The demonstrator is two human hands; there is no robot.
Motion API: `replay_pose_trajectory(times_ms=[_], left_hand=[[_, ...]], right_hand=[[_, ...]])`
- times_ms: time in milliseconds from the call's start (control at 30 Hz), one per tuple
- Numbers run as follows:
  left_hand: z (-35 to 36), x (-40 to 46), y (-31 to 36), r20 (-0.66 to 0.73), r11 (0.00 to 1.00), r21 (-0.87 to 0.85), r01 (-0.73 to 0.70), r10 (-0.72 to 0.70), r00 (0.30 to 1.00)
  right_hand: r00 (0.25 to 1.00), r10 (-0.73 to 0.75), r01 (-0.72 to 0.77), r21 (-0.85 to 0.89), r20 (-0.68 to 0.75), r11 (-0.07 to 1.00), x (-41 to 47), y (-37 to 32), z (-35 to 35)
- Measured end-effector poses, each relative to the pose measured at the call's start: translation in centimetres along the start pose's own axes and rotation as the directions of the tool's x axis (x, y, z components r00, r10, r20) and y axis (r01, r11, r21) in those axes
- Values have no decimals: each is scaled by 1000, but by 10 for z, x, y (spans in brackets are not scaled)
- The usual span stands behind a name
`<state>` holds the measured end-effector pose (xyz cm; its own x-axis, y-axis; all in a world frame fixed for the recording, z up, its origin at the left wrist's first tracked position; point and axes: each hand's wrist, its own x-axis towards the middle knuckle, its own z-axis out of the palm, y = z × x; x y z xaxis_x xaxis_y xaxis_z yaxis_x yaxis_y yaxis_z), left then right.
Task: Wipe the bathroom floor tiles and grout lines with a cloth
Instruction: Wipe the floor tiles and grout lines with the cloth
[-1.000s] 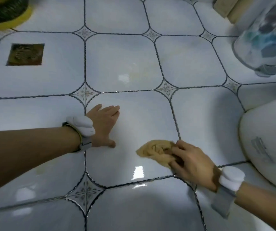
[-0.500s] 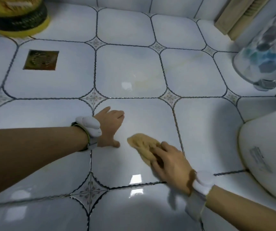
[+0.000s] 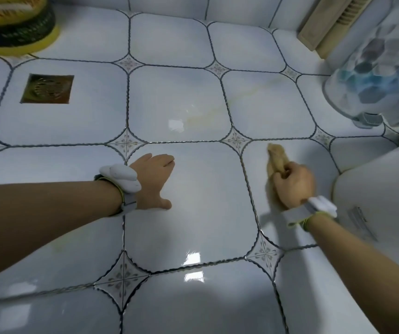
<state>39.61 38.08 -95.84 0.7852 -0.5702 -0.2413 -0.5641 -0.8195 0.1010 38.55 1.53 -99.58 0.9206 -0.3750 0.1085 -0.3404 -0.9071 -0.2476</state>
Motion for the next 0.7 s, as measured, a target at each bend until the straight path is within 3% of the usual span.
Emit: replay_pose_trajectory(times_ms=[100,200,233,300,367,433,500,567,633,700], left_hand=[[5,14,15,-10,999,-22,-33,33,999],[14,22,27,14,997,-4,-76,77,997],[17,24,29,39,997,12,-82,81,996],[21,26,32,82,997,28,-77,75,994],[22,26,32,103,997,23,-74,71,992],[25,27,31,100,998,9,-69,68,993],[26,26,30,100,998,2,-62,62,993],[26,26,32,101,998,3,-65,64,993],[22,26,33,103,997,-3,-83,83,991],[14,20,27,89,996,-23,-89,90,992]], right_hand=[[940,-311,308,43,138,950,-58,-9,-2],[851,-464,464,62,246,884,-89,12,-13],[851,-467,470,49,239,881,-81,23,-15],[922,-352,360,-22,165,933,-45,42,-15],[991,-123,126,-61,61,990,-4,52,-16],[999,46,-45,-88,8,995,17,51,-13],[997,68,-64,-94,36,993,8,39,-11],[998,-20,23,-61,56,998,-20,21,-14],[976,-200,202,-9,90,979,-61,2,-15],[883,-427,411,117,194,904,-108,-21,-16]])
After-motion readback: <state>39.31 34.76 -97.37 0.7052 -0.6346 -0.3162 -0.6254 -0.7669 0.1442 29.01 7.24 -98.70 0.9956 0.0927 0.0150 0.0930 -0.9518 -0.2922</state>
